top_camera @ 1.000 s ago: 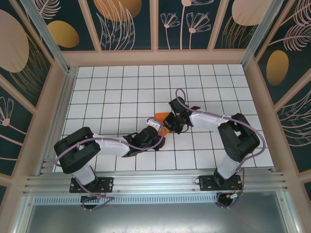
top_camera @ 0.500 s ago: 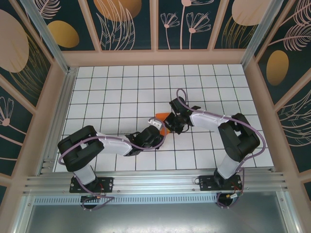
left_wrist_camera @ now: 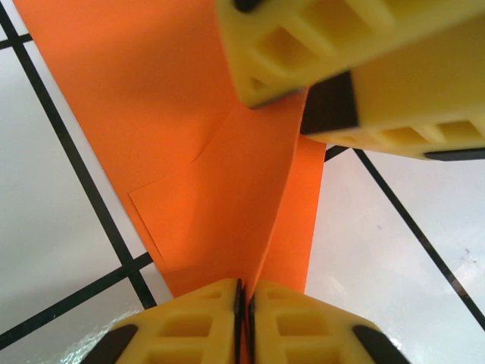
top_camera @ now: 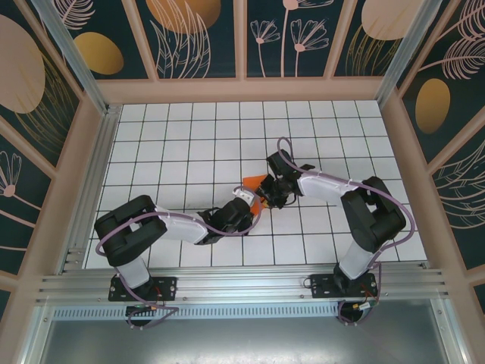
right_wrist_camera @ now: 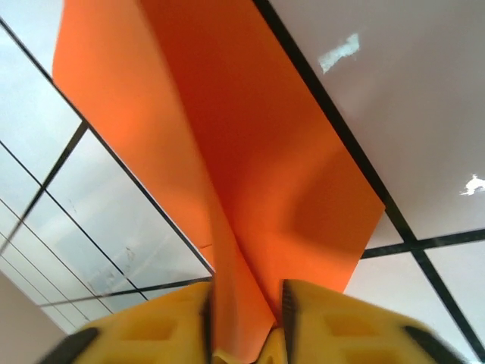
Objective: Fold a paper plane with a square sheet of paper (pick it up from the middle)
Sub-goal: Fourth fold the wing at the center of the table.
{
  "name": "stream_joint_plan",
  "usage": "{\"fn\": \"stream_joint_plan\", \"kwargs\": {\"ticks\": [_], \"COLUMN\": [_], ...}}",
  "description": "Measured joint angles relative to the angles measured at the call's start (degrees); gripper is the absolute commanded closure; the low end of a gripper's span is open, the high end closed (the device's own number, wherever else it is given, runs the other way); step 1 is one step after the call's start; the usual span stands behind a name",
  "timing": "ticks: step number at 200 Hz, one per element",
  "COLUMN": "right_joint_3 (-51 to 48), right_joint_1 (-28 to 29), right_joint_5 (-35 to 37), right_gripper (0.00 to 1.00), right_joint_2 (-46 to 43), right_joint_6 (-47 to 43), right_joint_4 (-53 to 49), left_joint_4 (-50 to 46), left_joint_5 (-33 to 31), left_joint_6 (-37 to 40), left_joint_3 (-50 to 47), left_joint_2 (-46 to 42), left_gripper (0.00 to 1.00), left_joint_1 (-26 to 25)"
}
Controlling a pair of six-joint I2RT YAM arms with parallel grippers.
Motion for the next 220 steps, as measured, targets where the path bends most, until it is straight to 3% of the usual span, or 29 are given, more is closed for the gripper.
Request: {"fn": "stream_joint_plan", "kwargs": {"ticks": [19,43,122,186,220], "right_joint_3": [0.5,0.3,-11.6,-16.4,-16.1], "right_joint_1": [-0.9,-2.3,-7.3,-8.0,-8.0], "right_joint_5": [0.0,-0.3,-4.4,-8.2,-9.5], "right_gripper": [0.45,0.45,0.64,0.73,0.77], "right_joint_2": [-0.6,-3.8,-13.2,-13.2,-8.7], "right_joint_6": [-1.8,-5.8,-22.9,-28.2,-29.6], "right_joint_4": [-0.3,0.9,14.3,19.6,20.8], "left_joint_4": [1.6,3.2,5.8,11.0,12.8], "left_joint_5": [0.2,0.7,5.7,11.5,12.9], "left_joint_6": [-0.5,-1.5,-8.4,-14.4,-15.8], "left_joint_3": [-1.0,-2.1,-3.5,-7.8,-8.2], "left_joint_2": [0.0,0.0,-0.2,-1.9,-1.9], "left_gripper": [0.91,0.92,0.92,0.92,0.92], "left_joint_1": [0.0,0.0,0.8,4.9,5.3]}}
